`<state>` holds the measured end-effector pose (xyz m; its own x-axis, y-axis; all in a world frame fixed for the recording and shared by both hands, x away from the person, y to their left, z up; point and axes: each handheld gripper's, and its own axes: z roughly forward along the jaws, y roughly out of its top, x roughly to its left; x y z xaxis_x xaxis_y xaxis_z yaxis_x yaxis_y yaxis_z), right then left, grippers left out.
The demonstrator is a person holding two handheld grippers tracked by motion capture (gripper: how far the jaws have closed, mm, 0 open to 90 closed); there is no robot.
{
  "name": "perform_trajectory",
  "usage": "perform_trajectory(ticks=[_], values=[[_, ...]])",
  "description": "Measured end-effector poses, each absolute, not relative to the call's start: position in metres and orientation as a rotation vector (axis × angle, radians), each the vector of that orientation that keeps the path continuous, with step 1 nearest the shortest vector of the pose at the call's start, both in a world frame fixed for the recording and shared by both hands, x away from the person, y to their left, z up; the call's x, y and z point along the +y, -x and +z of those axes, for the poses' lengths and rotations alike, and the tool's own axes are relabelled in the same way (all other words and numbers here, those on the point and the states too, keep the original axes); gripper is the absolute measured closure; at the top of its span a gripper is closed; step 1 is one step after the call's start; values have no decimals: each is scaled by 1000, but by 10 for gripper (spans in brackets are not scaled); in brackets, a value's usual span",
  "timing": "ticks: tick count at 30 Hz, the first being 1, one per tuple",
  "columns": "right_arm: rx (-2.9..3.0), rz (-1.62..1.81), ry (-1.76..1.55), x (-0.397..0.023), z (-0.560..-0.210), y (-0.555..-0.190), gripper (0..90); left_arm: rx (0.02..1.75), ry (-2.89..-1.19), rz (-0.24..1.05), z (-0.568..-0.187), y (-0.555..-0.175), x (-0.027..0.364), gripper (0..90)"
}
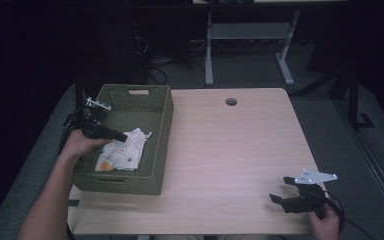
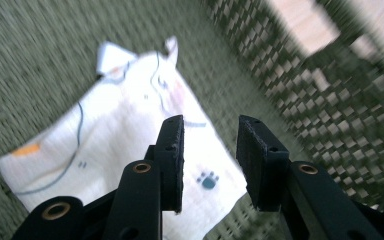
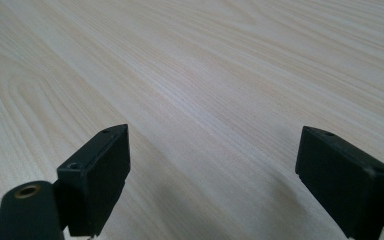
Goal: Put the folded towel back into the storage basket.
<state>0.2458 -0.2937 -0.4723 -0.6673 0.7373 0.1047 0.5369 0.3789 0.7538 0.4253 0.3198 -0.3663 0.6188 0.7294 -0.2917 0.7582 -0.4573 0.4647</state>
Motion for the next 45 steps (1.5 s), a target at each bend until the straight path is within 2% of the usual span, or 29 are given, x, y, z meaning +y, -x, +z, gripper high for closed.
perform_trajectory(ticks=[12, 19, 22, 23, 24, 26, 27, 33, 34, 35, 36, 39, 45], values=[[2396, 1166, -1107, -294, -471, -244, 138, 1207, -2453, -170, -406, -429, 282, 636], [2399, 1170, -1101, -295, -470, -242, 138, 1250, -2602, -122, -424, -427, 274, 565], [2399, 1171, -1095, -294, -470, -242, 138, 1250, -2620, -76, -425, -426, 271, 632], [2399, 1172, -1094, -295, -470, -242, 138, 1250, -2606, -89, -424, -426, 271, 686], [2398, 1175, -1093, -295, -469, -242, 138, 1251, -2604, -87, -424, -425, 270, 778], [2395, 1180, -1084, -295, -469, -242, 138, 1254, -2605, -78, -424, -425, 269, 859], [2395, 1180, -1084, -295, -469, -242, 138, 1254, -2605, -78, -424, -425, 269, 873], [2400, 1188, -1084, -296, -468, -244, 138, 1240, -2508, -149, -416, -421, 273, 874], [2400, 1188, -1084, -296, -468, -244, 138, 1240, -2508, -149, -416, -421, 273, 862], [2401, 1187, -1082, -296, -469, -244, 138, 1218, -2475, -243, -415, -421, 274, 847], [2402, 1189, -1078, -296, -469, -245, 138, 1213, -2472, -252, -414, -420, 274, 784], [2408, 1181, -1081, -296, -469, -245, 138, 1242, -2463, -196, -411, -420, 280, 723], [2405, 1179, -1080, -295, -469, -246, 138, 1338, -2416, -34, -407, -427, 300, 805]])
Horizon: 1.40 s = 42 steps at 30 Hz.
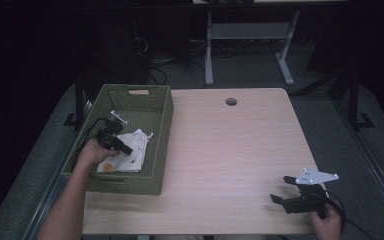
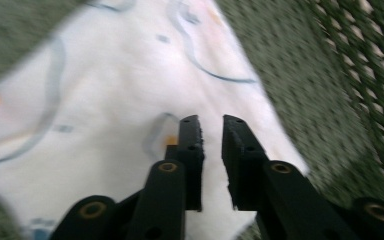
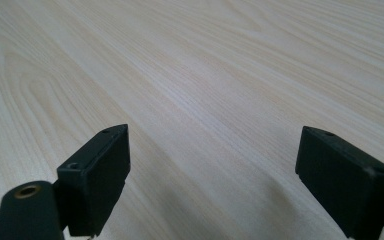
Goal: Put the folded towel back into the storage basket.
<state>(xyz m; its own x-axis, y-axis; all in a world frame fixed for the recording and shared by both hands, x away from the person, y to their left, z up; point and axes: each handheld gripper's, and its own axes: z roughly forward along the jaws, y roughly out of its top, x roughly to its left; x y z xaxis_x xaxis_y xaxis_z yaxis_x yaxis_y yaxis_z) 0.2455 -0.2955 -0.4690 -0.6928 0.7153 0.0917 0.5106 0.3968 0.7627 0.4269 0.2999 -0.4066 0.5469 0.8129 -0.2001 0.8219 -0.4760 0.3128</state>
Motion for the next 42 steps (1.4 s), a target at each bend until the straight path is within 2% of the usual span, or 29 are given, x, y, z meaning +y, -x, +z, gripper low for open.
perform_trajectory(ticks=[4, 8, 10, 15, 42], values=[[2405, 1172, -1079, -295, -469, -246, 138, 1402, -2396, 29, -410, -433, 306, 839], [2407, 1164, -1082, -294, -470, -247, 138, 1476, -2504, 34, -426, -437, 305, 812], [2408, 1160, -1086, -294, -470, -247, 138, 1489, -2485, 28, -424, -439, 307, 813], [2410, 1172, -1074, -294, -470, -247, 138, 1468, -2440, -5, -419, -435, 308, 757], [2411, 1192, -1055, -294, -467, -244, 138, 1347, -2275, 20, -384, -406, 296, 658]])
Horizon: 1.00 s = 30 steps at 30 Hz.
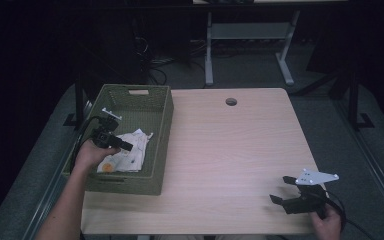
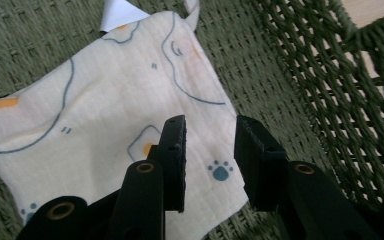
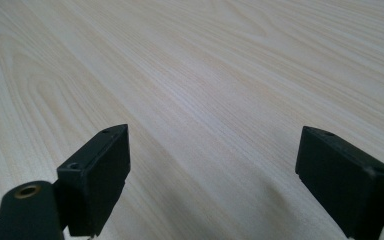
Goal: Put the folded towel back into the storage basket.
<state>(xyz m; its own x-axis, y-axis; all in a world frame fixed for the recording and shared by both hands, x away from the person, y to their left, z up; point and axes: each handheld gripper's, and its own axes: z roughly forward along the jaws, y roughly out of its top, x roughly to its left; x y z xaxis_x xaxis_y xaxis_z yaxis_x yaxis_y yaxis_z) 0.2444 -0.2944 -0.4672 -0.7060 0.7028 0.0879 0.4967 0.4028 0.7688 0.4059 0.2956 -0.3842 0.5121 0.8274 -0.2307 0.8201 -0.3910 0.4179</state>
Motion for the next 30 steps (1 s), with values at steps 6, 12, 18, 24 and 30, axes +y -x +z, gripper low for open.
perform_trajectory(ticks=[6, 12, 18, 24, 30], values=[[2414, 1192, -1054, -293, -468, -246, 138, 1331, -2254, -4, -382, -399, 293, 658], [2413, 1193, -1051, -292, -469, -249, 138, 1326, -2216, 4, -378, -396, 293, 653], [2422, 1194, -1039, -290, -469, -249, 138, 1322, -2213, 9, -375, -391, 290, 647], [2435, 1182, -1013, -287, -467, -246, 138, 1303, -2200, 37, -366, -381, 285, 644], [2444, 1174, -1000, -285, -467, -244, 138, 1273, -2185, 51, -355, -370, 281, 637]])
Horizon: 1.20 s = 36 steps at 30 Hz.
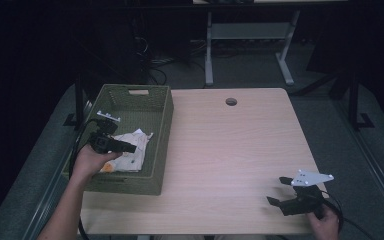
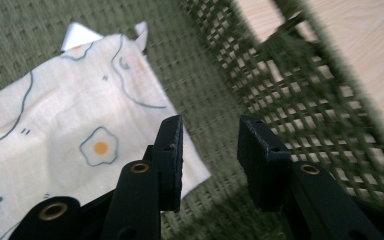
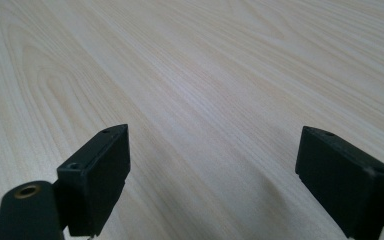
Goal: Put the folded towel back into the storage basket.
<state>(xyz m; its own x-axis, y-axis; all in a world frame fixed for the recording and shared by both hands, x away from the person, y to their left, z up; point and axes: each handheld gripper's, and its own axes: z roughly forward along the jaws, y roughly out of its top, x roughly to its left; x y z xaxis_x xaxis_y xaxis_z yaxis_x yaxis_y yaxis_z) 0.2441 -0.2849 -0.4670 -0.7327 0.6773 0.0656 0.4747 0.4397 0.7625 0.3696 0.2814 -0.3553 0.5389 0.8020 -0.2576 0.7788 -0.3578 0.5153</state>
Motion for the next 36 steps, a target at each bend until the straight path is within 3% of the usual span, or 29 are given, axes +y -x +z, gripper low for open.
perform_trajectory(ticks=[14, 36], values=[[2441, 1182, -1009, -287, -467, -246, 138, 1201, -2132, 83, -324, -358, 264, 628], [2411, 1209, -1027, -295, -465, -248, 138, 1074, -2085, 31, -312, -363, 213, 632]])
